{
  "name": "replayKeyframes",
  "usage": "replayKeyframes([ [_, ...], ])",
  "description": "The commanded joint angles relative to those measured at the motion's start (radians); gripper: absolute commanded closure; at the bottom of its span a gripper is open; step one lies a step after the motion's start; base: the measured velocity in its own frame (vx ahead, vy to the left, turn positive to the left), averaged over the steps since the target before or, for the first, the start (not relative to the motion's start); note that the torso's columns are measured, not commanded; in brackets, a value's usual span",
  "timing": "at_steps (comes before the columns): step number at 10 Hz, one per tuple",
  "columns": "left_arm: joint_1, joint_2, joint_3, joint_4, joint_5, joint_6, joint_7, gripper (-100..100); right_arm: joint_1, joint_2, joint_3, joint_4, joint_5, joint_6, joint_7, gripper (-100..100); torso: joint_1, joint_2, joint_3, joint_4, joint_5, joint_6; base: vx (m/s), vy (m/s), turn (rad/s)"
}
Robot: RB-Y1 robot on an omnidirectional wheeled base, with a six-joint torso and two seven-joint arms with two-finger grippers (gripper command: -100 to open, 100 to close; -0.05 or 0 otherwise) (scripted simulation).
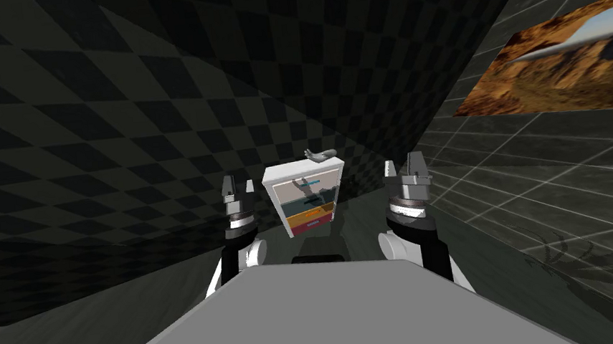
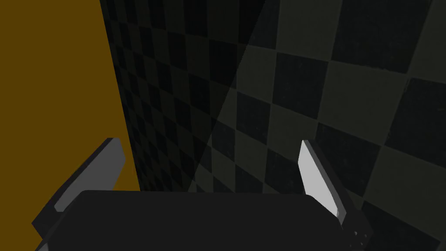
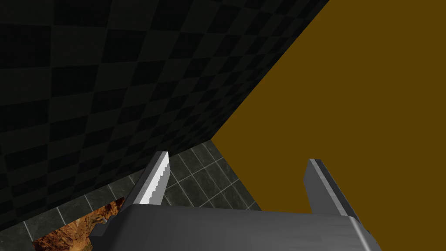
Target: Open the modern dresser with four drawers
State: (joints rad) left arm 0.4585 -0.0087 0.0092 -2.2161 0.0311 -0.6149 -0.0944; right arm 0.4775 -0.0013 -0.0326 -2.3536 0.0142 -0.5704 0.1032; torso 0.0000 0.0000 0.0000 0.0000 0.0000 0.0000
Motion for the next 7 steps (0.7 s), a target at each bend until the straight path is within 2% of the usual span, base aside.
replayKeyframes([
  [1, 0.0, 0.0, 0.0, 0.0, 0.0, 0.0, 0.0, 0, 0.0, 0.0, 0.0, 0.0, 0.0, 0.0, 0.0, 0, 0.0, 0.04, -0.082, 0.041, 0.0, 0.0, 0.0, 0.0, 0.0],
  [7, 0.0, 0.0, 0.0, 0.0, 0.0, 0.0, 0.0, 0, 0.0, 0.0, 0.0, 0.0, 0.0, 0.0, 0.0, 0, 0.0, 0.47, -0.939, 0.47, 0.0, 0.0, 0.0, 0.0, 0.0],
])
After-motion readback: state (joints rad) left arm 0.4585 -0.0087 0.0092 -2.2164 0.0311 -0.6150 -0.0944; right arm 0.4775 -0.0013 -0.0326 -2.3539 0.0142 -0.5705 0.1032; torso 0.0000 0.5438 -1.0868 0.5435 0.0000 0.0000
